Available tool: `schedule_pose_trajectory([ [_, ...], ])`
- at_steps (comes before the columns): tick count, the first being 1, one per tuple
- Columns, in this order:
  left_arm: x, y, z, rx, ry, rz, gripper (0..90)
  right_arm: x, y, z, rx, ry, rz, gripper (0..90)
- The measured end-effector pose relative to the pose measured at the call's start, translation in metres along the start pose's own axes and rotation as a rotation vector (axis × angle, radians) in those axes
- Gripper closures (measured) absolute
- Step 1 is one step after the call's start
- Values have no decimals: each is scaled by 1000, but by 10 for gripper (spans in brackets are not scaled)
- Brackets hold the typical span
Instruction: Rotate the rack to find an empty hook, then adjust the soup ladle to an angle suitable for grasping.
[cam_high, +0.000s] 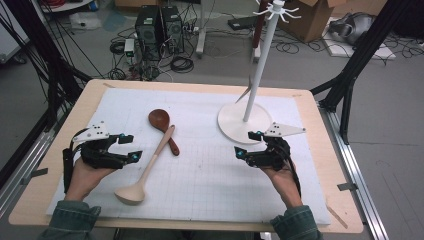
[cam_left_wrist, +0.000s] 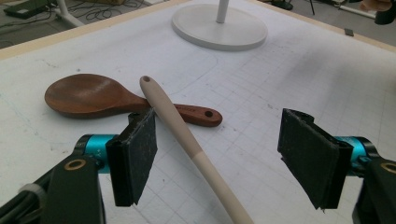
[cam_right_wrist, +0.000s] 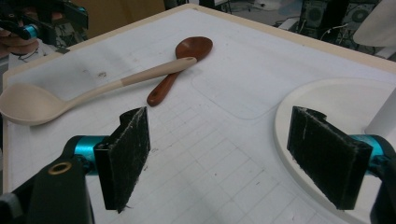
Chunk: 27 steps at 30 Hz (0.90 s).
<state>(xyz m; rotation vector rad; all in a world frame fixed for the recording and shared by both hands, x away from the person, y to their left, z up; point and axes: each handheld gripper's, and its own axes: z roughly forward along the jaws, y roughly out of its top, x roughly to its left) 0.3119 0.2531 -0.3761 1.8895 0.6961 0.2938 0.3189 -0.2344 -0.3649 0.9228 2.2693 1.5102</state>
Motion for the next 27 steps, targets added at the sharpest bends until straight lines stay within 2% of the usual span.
schedule_pose_trajectory([
  [9, 1, -4, 4, 12, -9, 1, 323, 3, -13, 0, 5, -7, 5, 204],
  [16, 2, -8, 12, 45, -22, 3, 375, 4, -19, -1, 9, -8, 9, 204],
  [21, 9, -13, 19, 98, -22, 9, 465, 4, -23, -1, 14, -10, 10, 204],
  [27, 18, -12, 23, 139, 7, 3, 657, 5, -29, -2, 17, -4, 8, 204],
])
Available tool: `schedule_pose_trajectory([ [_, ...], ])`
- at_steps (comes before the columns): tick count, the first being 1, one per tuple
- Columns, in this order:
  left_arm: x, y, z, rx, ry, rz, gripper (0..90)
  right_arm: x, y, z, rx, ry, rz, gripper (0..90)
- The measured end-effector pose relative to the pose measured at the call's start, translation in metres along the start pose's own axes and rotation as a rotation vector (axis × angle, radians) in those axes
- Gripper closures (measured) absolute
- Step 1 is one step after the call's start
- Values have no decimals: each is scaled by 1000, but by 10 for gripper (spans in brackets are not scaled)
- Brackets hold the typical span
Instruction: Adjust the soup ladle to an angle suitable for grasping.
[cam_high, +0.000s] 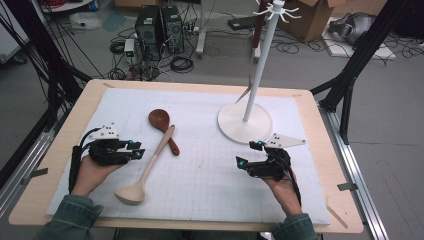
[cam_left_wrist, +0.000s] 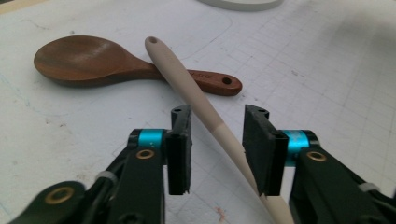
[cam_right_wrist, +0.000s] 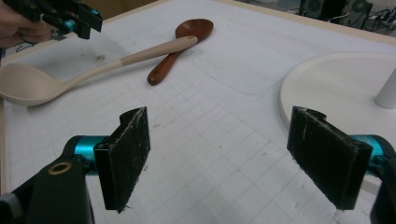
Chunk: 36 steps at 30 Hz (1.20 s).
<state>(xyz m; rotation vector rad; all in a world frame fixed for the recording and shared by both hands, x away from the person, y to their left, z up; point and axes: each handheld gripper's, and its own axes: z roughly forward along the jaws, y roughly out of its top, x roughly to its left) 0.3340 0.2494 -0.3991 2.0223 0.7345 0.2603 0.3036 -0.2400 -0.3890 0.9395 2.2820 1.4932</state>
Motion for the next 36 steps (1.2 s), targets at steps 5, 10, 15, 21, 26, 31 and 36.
schedule_pose_trajectory([
  [5, 6, 0, 8, 31, 14, 9, 817, 2, -2, -1, -2, 8, 2, 204],
  [10, 12, -4, 19, 79, 6, -4, 866, 2, -5, 0, -1, 9, 0, 204],
  [15, 13, -4, 27, 115, 2, -2, 866, 3, -6, 0, 1, 11, -3, 204],
  [21, 15, -6, 37, 145, -14, -7, 883, 3, -7, 1, -6, 6, -8, 204],
  [26, 16, -8, 41, 170, -14, -8, 883, 3, -7, 1, -6, 5, -10, 204],
  [31, 19, -9, 43, 186, -9, -16, 884, 3, -7, 1, -4, 3, -8, 204],
  [36, 18, -9, 45, 189, -6, -15, 895, 3, -8, 1, -8, 3, -7, 204],
])
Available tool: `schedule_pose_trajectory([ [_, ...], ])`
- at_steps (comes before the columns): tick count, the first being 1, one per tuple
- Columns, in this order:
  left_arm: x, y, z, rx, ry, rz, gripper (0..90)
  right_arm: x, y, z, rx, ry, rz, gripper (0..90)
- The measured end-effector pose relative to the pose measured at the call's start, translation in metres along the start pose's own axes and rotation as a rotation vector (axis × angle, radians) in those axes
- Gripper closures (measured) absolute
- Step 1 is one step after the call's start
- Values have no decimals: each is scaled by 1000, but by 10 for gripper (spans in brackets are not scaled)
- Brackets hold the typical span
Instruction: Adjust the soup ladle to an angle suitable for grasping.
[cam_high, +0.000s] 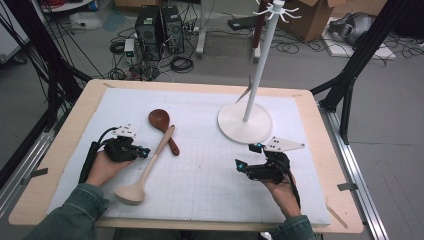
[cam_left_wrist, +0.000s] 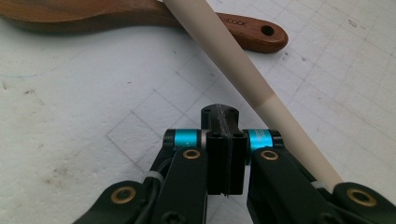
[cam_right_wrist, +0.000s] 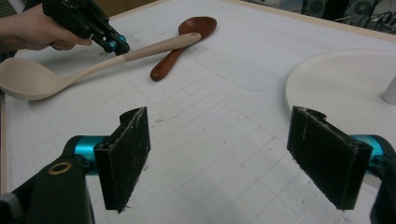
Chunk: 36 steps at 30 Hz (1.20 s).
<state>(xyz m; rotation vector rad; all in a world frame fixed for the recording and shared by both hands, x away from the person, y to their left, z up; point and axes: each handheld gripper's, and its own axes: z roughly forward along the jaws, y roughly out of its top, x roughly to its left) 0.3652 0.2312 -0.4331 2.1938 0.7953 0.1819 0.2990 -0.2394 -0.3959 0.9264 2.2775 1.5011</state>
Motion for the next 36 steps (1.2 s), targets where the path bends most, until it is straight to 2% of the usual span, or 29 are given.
schedule_pose_trajectory([
  [10, -3, 2, 5, 14, -8, 15, 896, -1, -2, -1, -11, -7, 4, 205],
  [16, -7, 14, 10, 28, -19, 35, 896, -1, -3, -2, -14, -8, 8, 206],
  [26, -10, 19, 13, 42, -28, 50, 896, -2, -7, -3, -19, -6, 11, 207],
  [30, -9, 19, 13, 46, -27, 40, 896, -2, -7, -2, -16, -4, 11, 207],
  [36, -11, 19, 14, 40, -34, 46, 896, -2, -7, -1, -13, -3, 6, 207],
])
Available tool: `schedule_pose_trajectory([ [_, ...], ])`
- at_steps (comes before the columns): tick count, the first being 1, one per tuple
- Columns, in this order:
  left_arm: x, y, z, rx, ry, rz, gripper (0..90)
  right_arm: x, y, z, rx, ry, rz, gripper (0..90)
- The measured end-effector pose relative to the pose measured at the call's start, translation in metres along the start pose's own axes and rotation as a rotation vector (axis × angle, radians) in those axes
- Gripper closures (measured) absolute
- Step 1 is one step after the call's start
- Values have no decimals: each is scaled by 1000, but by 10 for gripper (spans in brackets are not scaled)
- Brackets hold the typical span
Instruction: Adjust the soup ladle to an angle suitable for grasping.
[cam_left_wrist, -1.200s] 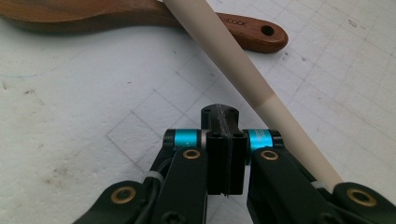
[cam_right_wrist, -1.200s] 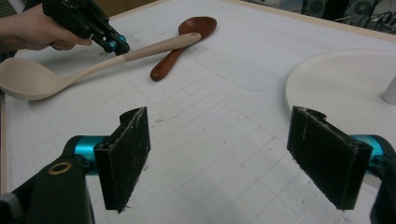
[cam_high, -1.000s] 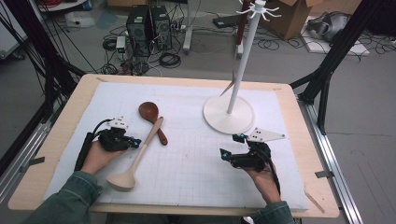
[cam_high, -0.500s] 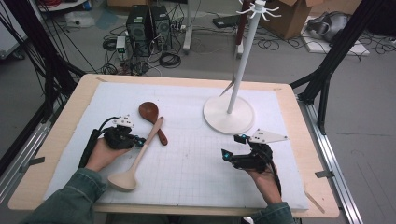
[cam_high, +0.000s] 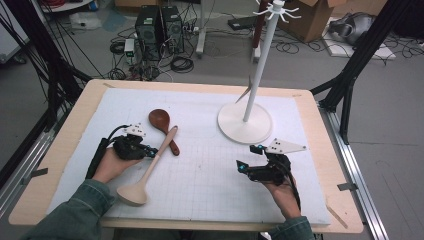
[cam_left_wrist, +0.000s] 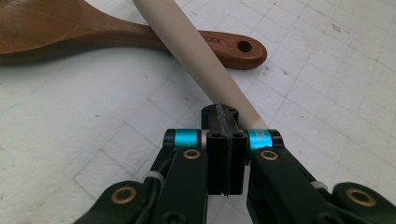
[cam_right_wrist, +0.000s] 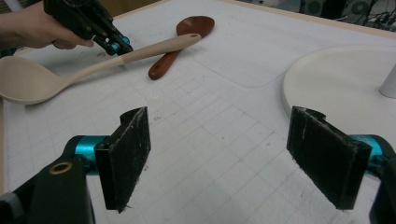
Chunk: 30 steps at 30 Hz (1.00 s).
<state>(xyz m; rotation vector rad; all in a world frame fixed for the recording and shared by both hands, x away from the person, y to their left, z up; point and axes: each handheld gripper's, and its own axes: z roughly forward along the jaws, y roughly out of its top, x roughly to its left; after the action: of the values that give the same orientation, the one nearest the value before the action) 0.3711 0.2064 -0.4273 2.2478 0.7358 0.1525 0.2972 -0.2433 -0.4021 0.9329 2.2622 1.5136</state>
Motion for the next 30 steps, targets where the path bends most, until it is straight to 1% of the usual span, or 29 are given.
schedule_pose_trajectory([
  [3, 0, 0, 0, 0, -8, 1, 896, 0, 0, 1, 2, 1, 6, 207],
  [5, -1, 0, 1, 0, -8, 2, 896, 0, 0, 2, 4, 2, 2, 207],
  [8, -1, 1, 1, -6, -19, 1, 896, 0, 0, 3, 8, 3, 0, 207],
  [10, -2, 1, 2, 0, -26, 11, 896, 1, 0, 3, 12, 4, 3, 207],
  [15, -4, 3, 4, -4, -41, 15, 896, 1, 0, 5, 14, 5, 4, 208],
  [17, -6, 5, 5, 7, -47, 19, 896, 1, 0, 6, 13, 6, -1, 209],
  [19, -8, 9, 6, 18, -62, 39, 896, 1, 0, 6, 15, 9, 2, 209],
  [25, -13, 13, 13, 33, -90, 50, 896, 1, 0, 4, 9, 6, 2, 209],
  [27, -15, 14, 15, 41, -97, 61, 896, 1, 0, 4, 9, 8, 2, 209],
  [28, -16, 14, 15, 33, -105, 55, 896, 1, 0, 4, 8, 7, 3, 209],
  [29, -16, 15, 16, 32, -119, 58, 896, 1, 0, 4, 7, 7, 2, 209],
  [30, -17, 15, 16, 35, -121, 68, 896, 1, 0, 5, 4, 8, -1, 209],
])
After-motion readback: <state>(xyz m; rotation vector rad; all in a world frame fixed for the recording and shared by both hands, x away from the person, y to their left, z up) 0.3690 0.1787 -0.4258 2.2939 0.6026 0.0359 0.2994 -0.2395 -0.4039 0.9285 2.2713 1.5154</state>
